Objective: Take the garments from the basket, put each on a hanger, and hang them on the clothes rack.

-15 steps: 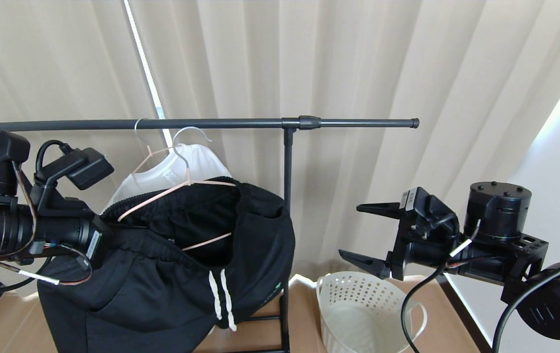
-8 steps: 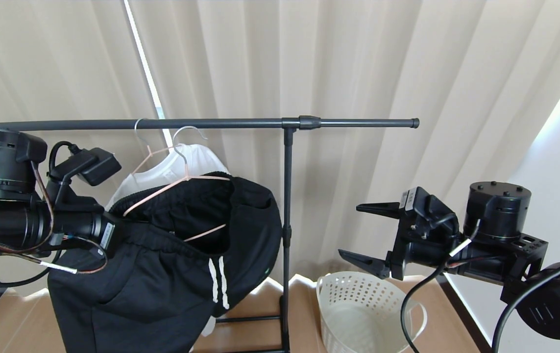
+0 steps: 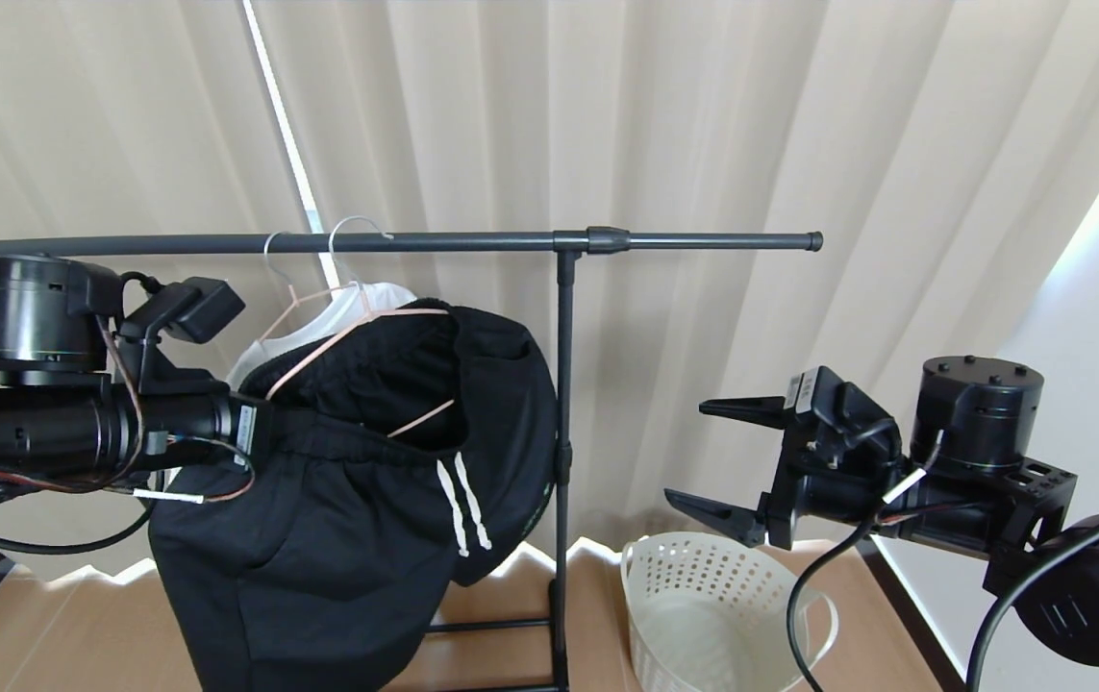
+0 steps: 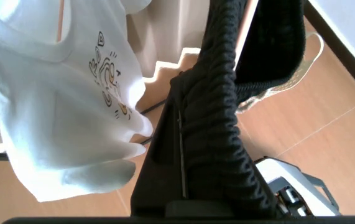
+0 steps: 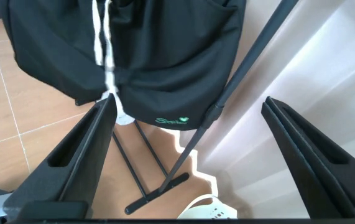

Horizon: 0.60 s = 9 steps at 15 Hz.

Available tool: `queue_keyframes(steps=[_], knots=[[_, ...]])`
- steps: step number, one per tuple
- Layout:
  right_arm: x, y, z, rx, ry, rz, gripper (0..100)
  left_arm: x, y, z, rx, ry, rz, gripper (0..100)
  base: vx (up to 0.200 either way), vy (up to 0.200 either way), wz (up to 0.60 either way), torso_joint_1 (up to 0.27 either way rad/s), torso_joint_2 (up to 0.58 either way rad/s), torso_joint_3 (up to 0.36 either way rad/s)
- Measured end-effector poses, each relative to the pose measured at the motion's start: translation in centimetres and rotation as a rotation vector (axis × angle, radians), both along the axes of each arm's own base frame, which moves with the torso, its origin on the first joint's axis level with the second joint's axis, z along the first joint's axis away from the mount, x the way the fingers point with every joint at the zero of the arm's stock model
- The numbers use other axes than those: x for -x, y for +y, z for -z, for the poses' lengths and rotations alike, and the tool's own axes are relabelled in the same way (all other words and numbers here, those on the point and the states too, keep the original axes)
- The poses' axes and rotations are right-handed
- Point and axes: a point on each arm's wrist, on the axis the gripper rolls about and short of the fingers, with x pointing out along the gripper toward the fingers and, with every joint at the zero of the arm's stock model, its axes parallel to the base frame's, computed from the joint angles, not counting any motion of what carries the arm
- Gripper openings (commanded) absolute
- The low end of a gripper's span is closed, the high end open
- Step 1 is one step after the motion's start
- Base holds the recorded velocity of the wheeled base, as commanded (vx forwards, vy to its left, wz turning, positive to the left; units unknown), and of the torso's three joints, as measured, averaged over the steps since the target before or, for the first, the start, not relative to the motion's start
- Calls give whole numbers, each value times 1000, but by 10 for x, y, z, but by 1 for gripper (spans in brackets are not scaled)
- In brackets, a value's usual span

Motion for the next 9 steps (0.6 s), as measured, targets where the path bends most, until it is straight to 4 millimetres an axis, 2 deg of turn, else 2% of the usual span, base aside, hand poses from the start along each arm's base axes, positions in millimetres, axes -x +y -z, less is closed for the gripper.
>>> queue_keyframes(steps=[5,9], knots=[[0,0,0,0,0,0,100,-17,-5,3,3,5,-96,0,0,0,0,0,0,0],[-1,0,0,-1,-2,0,100,-30,-10,7,15,22,-95,0,0,0,0,0,0,0]])
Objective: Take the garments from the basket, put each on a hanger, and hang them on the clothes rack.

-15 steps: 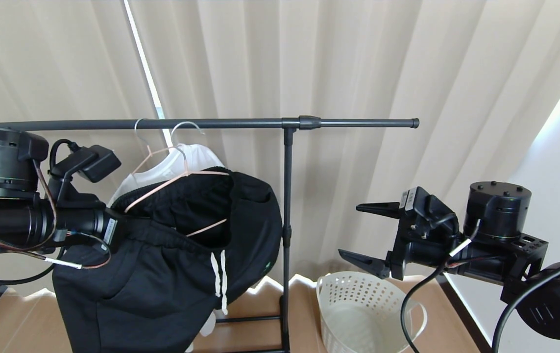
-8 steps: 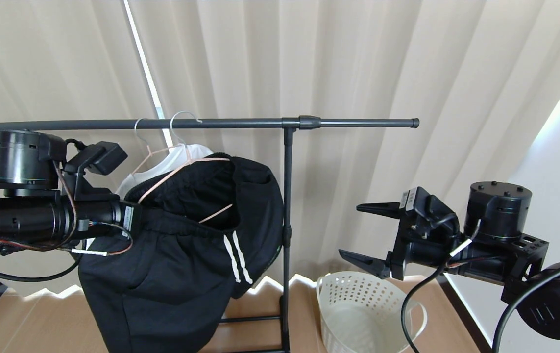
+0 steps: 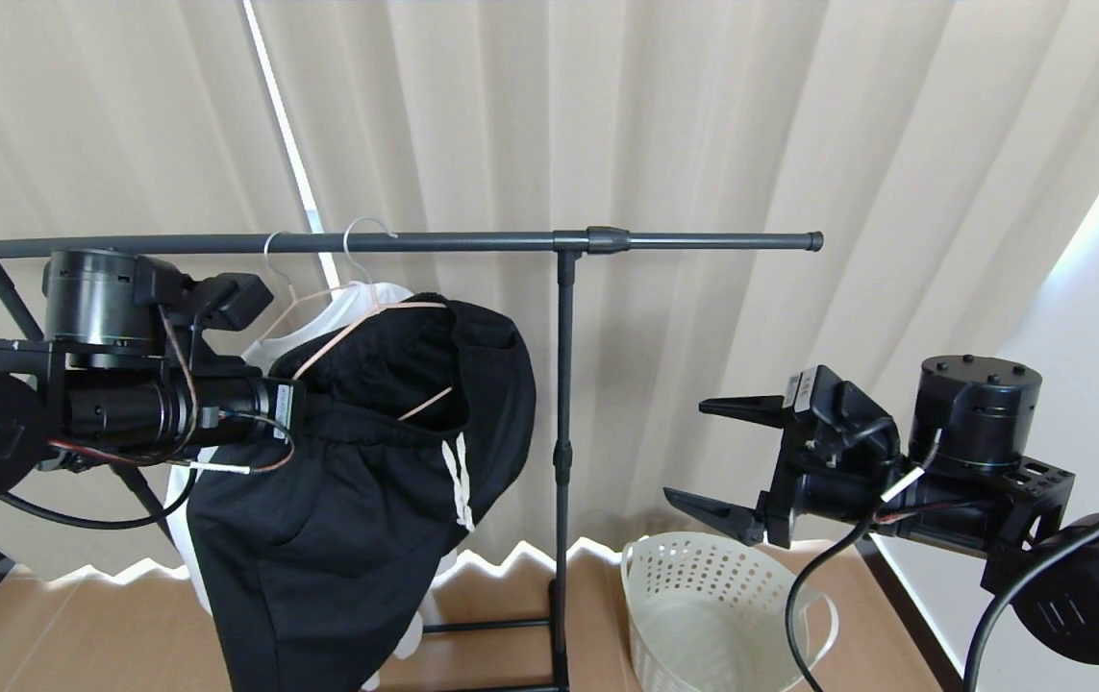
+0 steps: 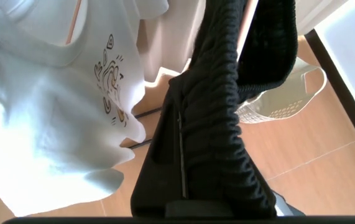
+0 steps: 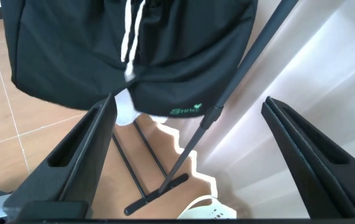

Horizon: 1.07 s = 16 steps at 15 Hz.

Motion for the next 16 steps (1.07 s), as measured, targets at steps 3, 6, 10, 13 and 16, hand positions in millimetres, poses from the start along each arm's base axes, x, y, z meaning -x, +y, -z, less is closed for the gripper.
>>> queue_keyframes(steps=[3,6,10,13,16], knots=[[0,0,0,0,1,0,100,-12,-7,1,21,5,0,0,0,0,0,0,0,0],[-1,0,1,0,1,2,100,-27,-15,0,28,0,-46,0,0,0,0,0,0,0],[-1,0,0,0,1,2,100,-48,-31,2,52,0,-112,0,0,0,0,0,0,0],[-1,0,1,0,1,1,100,-59,-36,2,56,-8,-109,0,0,0,0,0,0,0],[-1,0,1,0,2,2,100,-65,-37,5,59,-4,-111,0,0,0,0,0,0,0]])
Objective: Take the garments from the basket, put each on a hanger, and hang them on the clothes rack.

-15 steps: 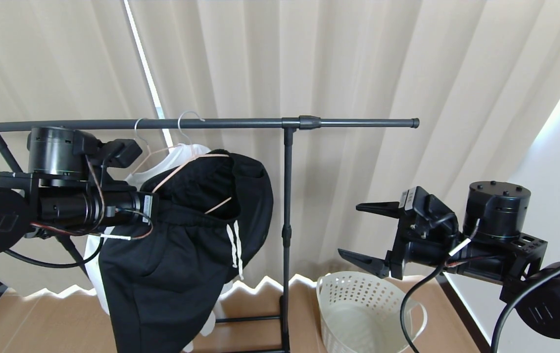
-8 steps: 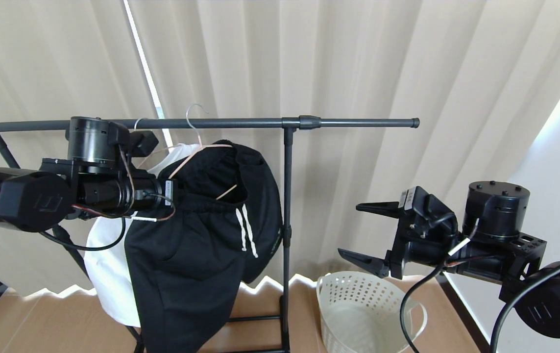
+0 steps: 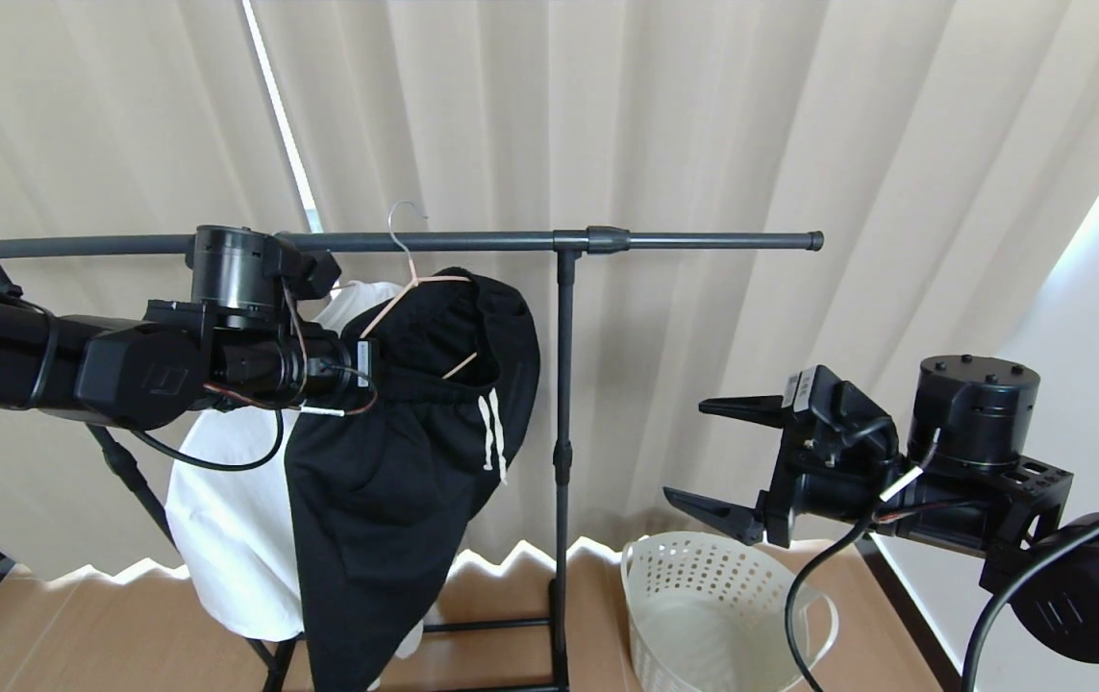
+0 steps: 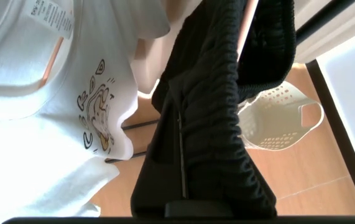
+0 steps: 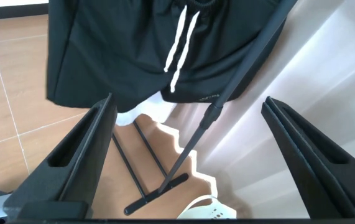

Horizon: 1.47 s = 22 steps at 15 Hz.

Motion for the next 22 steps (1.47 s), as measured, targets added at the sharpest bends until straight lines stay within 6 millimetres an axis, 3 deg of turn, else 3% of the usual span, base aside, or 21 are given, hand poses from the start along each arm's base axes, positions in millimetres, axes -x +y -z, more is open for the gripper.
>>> queue_keyframes(steps=[22], knots=[[-4,1,4,-8,-34,18,100,-15,-3,16,0,32,-5,0,0,0,0,0,0,0]])
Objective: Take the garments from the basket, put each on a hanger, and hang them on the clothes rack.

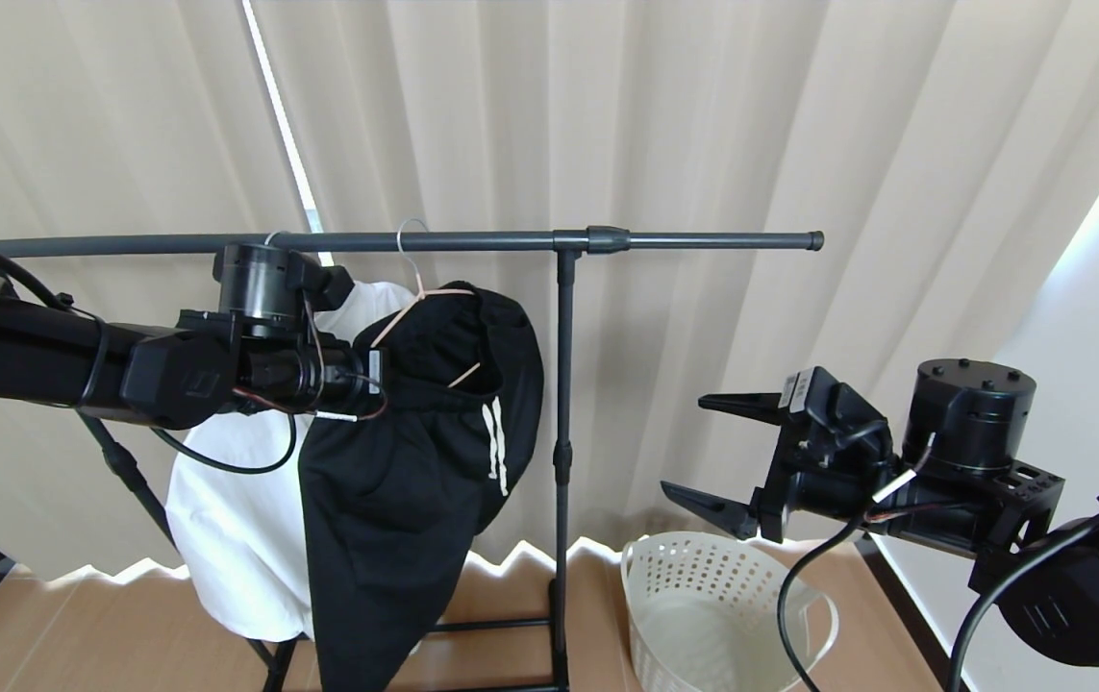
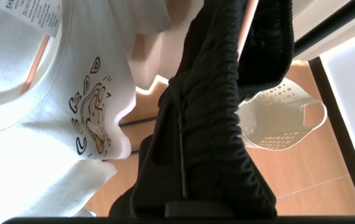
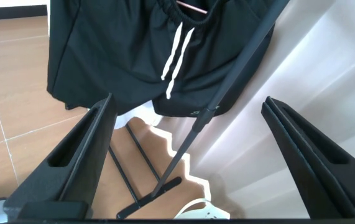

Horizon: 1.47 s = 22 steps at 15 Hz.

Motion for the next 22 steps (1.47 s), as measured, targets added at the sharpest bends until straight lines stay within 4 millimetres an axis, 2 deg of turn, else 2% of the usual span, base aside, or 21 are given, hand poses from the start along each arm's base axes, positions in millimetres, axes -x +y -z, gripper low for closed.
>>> queue_keyframes(steps=[3,4,14,17,22], knots=[[0,0,0,0,0,0,100,0,0,0,0,-1,1,0,0,0,0,0,0,0],[0,0,0,0,0,0,100,0,0,0,0,-1,1,100,0,0,0,0,0,0],[0,0,1,1,2,0,100,4,1,-5,0,-11,6,100,0,0,0,0,0,0],[1,0,-2,-4,-8,0,100,15,5,-16,7,-31,11,100,0,0,0,0,0,0],[7,-3,-21,-82,-3,21,100,55,13,-32,-19,-58,29,100,0,0,0,0,0,0]])
